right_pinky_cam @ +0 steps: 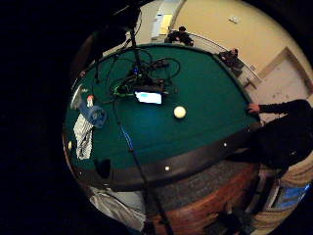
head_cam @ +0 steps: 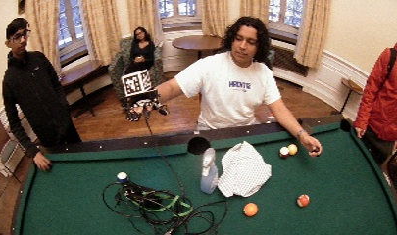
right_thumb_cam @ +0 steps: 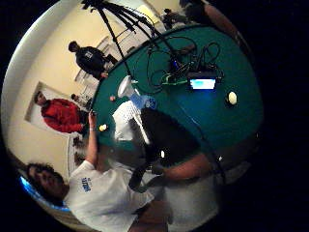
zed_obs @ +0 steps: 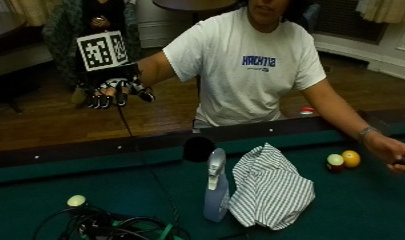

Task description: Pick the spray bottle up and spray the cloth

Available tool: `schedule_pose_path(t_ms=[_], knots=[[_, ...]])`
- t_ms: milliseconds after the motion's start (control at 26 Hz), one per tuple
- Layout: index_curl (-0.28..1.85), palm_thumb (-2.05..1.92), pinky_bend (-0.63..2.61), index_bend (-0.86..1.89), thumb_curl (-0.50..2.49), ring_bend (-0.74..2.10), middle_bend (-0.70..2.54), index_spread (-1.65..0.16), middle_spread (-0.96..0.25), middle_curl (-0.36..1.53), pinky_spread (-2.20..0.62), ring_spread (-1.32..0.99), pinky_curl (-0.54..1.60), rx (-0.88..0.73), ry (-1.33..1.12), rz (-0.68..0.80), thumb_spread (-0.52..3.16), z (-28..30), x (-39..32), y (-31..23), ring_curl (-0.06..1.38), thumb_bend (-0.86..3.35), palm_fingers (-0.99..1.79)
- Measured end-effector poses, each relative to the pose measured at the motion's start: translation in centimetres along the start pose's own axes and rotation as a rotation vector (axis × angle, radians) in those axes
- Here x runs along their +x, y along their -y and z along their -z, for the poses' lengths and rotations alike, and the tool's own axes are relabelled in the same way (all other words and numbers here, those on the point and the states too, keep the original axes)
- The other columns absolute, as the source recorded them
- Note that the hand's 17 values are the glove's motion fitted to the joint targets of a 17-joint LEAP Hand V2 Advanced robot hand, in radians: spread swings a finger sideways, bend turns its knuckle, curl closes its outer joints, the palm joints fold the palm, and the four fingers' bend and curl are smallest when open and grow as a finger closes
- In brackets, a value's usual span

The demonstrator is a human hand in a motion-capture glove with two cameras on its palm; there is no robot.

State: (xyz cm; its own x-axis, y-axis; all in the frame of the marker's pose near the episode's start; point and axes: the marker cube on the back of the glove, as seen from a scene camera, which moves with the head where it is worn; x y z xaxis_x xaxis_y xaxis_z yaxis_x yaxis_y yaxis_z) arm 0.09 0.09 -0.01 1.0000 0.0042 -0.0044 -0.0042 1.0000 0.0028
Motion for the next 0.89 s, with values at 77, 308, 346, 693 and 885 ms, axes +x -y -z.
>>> schedule_pose_path(t_ms=[77, 308, 346, 693, 885], knots=[[0.09, 0.27, 0.36, 0.25, 0.07, 0.27, 0.21, -0.24, -0.05, 0.07, 0.10, -0.05, 0.10, -0.001, -0.005, 0.000, 0.51, 0.0, 0.1, -0.1, 0.07, 0.16, 0.48], [0.18, 0.30, 0.37, 0.22, 0.11, 0.28, 0.20, -0.34, -0.08, 0.13, 0.14, -0.07, 0.18, -0.020, -0.017, -0.003, 0.82, -0.8, 0.4, -0.6, 0.14, 0.15, 0.45], [0.19, 0.30, 0.37, 0.22, 0.11, 0.27, 0.20, -0.35, -0.08, 0.14, 0.15, -0.06, 0.18, -0.023, -0.017, -0.005, 0.86, -1.0, 0.5, -0.7, 0.15, 0.15, 0.45], [0.24, 0.32, 0.35, 0.18, 0.16, 0.29, 0.18, -0.40, -0.09, 0.19, 0.17, -0.07, 0.23, -0.069, -0.033, -0.013, 1.05, -3.8, 1.2, -1.8, 0.19, 0.10, 0.45], [0.26, 0.32, 0.35, 0.17, 0.18, 0.30, 0.17, -0.41, -0.09, 0.21, 0.17, -0.08, 0.25, -0.099, -0.059, -0.016, 1.10, -6.0, 1.8, -2.8, 0.21, 0.08, 0.45]])
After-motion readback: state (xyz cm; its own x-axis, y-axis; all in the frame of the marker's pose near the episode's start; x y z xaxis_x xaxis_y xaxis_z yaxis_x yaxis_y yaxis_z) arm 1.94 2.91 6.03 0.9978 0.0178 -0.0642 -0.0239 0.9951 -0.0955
